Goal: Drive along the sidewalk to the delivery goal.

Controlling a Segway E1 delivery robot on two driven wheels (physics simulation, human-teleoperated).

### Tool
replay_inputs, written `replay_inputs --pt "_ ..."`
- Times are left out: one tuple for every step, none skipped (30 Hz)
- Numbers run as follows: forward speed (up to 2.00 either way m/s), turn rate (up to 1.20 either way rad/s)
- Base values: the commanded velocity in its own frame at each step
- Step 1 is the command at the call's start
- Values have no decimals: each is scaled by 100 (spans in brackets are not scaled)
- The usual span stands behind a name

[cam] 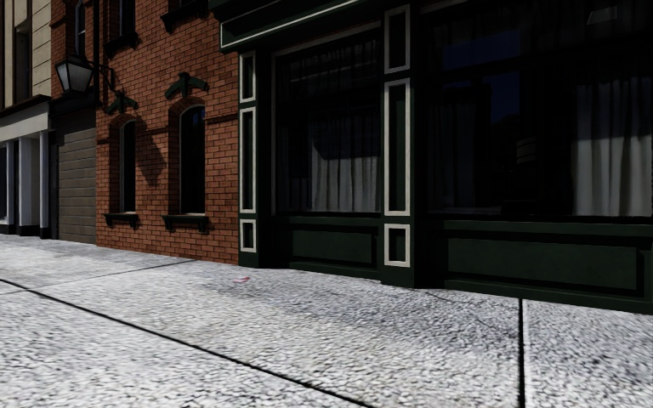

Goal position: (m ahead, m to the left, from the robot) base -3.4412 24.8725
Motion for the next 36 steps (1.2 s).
replay_inputs --pt "0 0" --pt "0 0" --pt "0 0" --pt "0 0" --pt "0 0" --pt "0 0" --pt "0 0" --pt "0 0" --pt "0 0" --pt "0 0" --pt "0 0" --pt "0 0" --pt "0 0" --pt "0 0" --pt "0 0" --pt "0 0" --pt "0 0" --pt "0 0" --pt "0 0" --pt "0 0" --pt "0 0" --pt "0 0" --pt "0 0" --pt "0 0" --pt "0 0" --pt "0 0" --pt "0 0" --pt "0 0" --pt "0 0" --pt "0 0" --pt "0 4" --pt "0 0" --pt "0 0" --pt "0 0" --pt "0 0" --pt "9 38"
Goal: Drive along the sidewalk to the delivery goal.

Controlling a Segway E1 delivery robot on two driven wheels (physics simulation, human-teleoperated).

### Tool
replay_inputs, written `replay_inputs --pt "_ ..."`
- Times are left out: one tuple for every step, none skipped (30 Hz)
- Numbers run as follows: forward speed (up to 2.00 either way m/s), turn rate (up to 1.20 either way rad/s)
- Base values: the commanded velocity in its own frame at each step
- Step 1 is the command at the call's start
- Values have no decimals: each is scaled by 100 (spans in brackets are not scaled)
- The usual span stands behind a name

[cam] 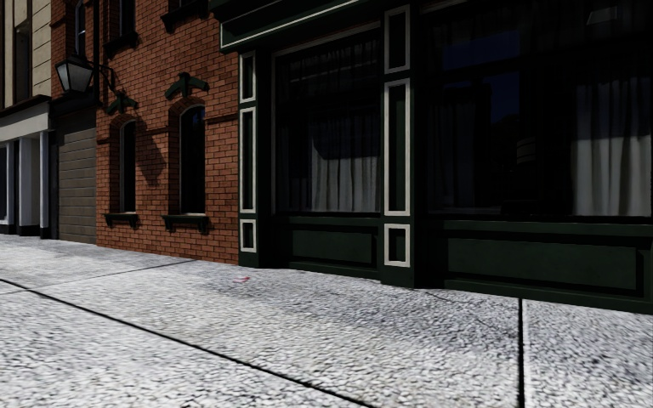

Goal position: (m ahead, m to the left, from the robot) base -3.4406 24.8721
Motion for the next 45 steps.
replay_inputs --pt "24 45" --pt "24 45" --pt "34 47" --pt "42 47" --pt "48 47" --pt "48 47" --pt "52 47" --pt "54 47" --pt "57 47" --pt "58 47" --pt "58 47" --pt "61 47" --pt "64 47" --pt "70 47" --pt "75 47" --pt "75 47" --pt "76 47" --pt "77 47" --pt "77 47" --pt "77 47" --pt "77 47" --pt "77 47" --pt "77 48" --pt "77 48" --pt "77 48" --pt "78 49" --pt "82 50" --pt "92 51" --pt "92 51" --pt "121 51" --pt "200 51" --pt "200 51" --pt "200 51" --pt "200 51" --pt "200 51" --pt "200 51" --pt "200 51" --pt "200 51" --pt "200 51" --pt "200 51" --pt "200 51" --pt "200 51" --pt "200 51" --pt "200 51" --pt "200 51"
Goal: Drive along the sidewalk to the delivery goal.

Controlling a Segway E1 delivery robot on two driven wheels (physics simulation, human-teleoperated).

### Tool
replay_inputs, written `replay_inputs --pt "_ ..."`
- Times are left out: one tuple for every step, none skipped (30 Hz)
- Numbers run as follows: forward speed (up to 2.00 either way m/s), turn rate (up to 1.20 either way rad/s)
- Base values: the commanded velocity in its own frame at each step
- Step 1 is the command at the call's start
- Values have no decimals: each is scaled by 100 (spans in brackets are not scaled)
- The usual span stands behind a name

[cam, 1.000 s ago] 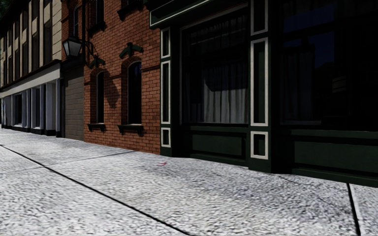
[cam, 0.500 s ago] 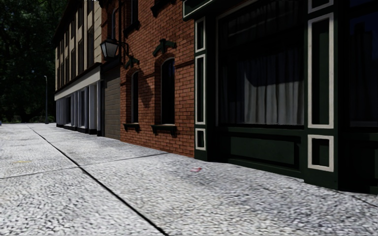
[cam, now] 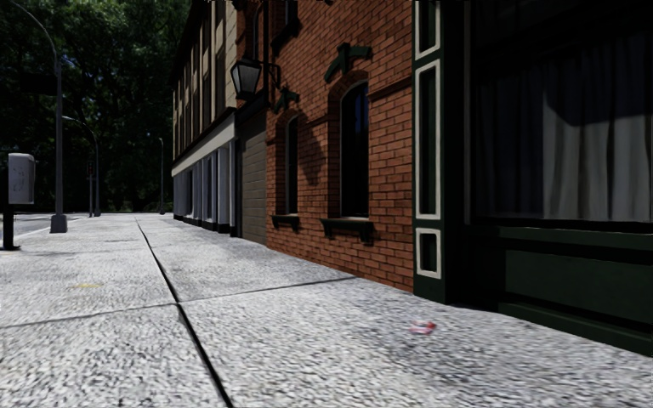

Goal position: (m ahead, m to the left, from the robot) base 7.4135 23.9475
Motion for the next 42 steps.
replay_inputs --pt "200 51" --pt "200 51" --pt "200 51" --pt "200 51" --pt "200 51" --pt "200 51" --pt "200 51" --pt "200 51" --pt "200 51" --pt "200 51" --pt "200 51" --pt "200 51" --pt "200 51" --pt "200 51" --pt "200 51" --pt "200 51" --pt "200 51" --pt "200 51" --pt "200 51" --pt "200 51" --pt "200 51" --pt "200 51" --pt "200 52" --pt "200 52" --pt "200 52" --pt "200 52" --pt "200 52" --pt "200 52" --pt "200 52" --pt "200 52" --pt "200 52" --pt "200 52" --pt "200 52" --pt "200 52" --pt "200 52" --pt "200 52" --pt "200 52" --pt "200 43" --pt "200 0" --pt "200 0" --pt "200 0" --pt "200 0"
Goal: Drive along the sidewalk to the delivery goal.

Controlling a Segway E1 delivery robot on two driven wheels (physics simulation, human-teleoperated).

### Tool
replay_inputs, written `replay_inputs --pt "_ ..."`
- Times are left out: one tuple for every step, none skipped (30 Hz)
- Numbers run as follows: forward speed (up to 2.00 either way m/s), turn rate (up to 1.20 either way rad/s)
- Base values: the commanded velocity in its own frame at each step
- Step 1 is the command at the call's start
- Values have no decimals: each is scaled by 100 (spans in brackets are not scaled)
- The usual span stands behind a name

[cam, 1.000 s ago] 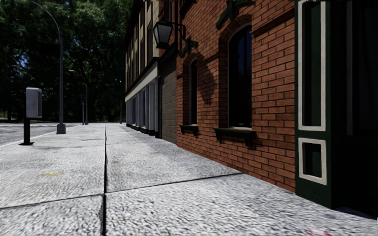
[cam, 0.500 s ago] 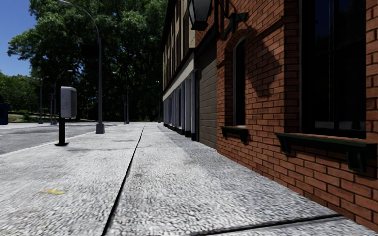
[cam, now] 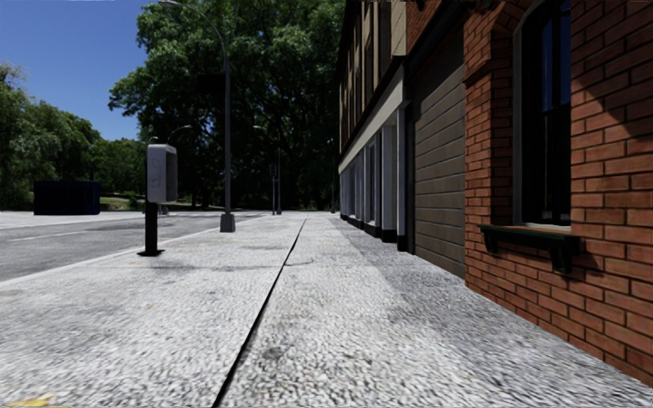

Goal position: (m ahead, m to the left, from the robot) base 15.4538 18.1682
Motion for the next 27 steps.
replay_inputs --pt "200 0" --pt "200 0" --pt "200 0" --pt "200 0" --pt "200 0" --pt "200 0" --pt "200 0" --pt "200 0" --pt "200 0" --pt "200 0" --pt "200 0" --pt "200 0" --pt "200 0" --pt "200 0" --pt "200 0" --pt "200 0" --pt "200 7" --pt "200 18" --pt "200 23" --pt "200 23" --pt "200 26" --pt "200 27" --pt "200 27" --pt "200 27" --pt "200 27" --pt "200 27" --pt "200 22"
